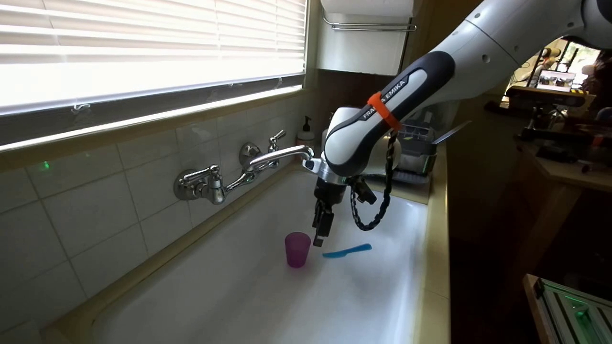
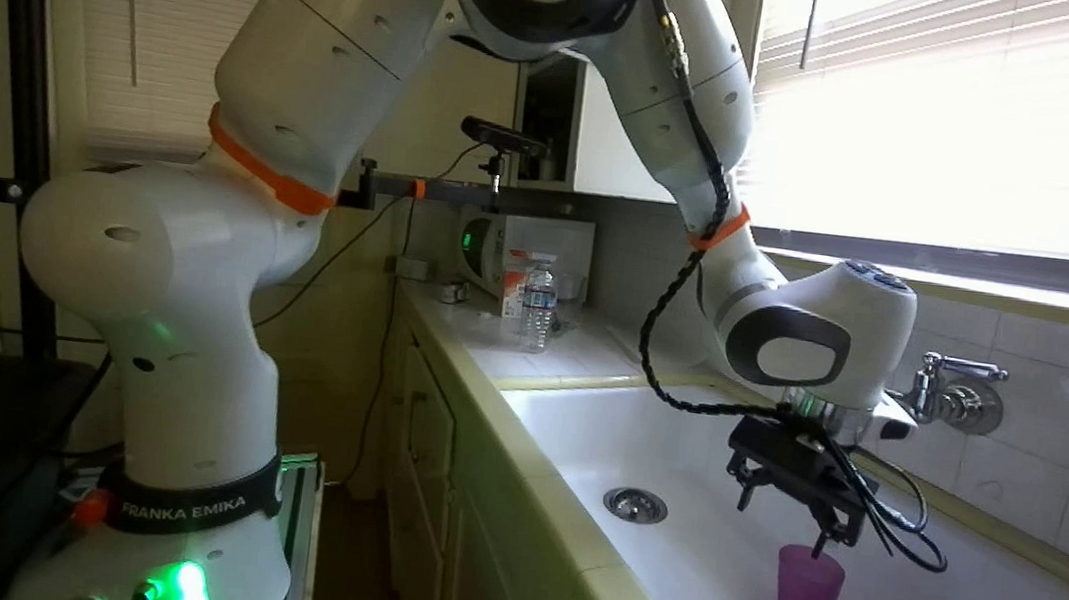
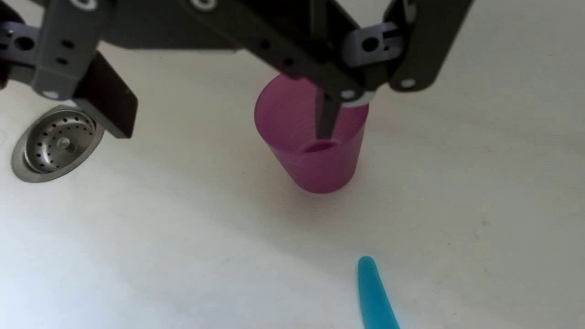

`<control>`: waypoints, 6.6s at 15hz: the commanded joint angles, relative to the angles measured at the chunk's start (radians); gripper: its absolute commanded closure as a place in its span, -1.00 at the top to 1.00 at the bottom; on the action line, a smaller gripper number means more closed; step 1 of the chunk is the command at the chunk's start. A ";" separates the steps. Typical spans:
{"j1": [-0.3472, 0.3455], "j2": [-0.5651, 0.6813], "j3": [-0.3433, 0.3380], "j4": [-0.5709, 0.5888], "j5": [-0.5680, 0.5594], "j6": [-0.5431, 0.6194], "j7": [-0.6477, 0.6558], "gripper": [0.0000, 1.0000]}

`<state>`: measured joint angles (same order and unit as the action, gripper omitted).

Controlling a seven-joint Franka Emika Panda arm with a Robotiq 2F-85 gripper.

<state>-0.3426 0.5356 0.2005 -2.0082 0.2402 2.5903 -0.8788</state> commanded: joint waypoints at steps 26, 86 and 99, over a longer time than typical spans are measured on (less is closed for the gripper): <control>0.174 -0.437 -0.213 -0.075 0.056 -0.174 0.241 1.00; 0.152 -0.266 -0.192 0.267 -0.092 -0.273 0.169 1.00; 0.092 -0.109 -0.186 0.552 -0.050 -0.534 -0.306 1.00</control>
<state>-0.2374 0.3608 0.0112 -1.5642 0.1897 2.1546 -1.0996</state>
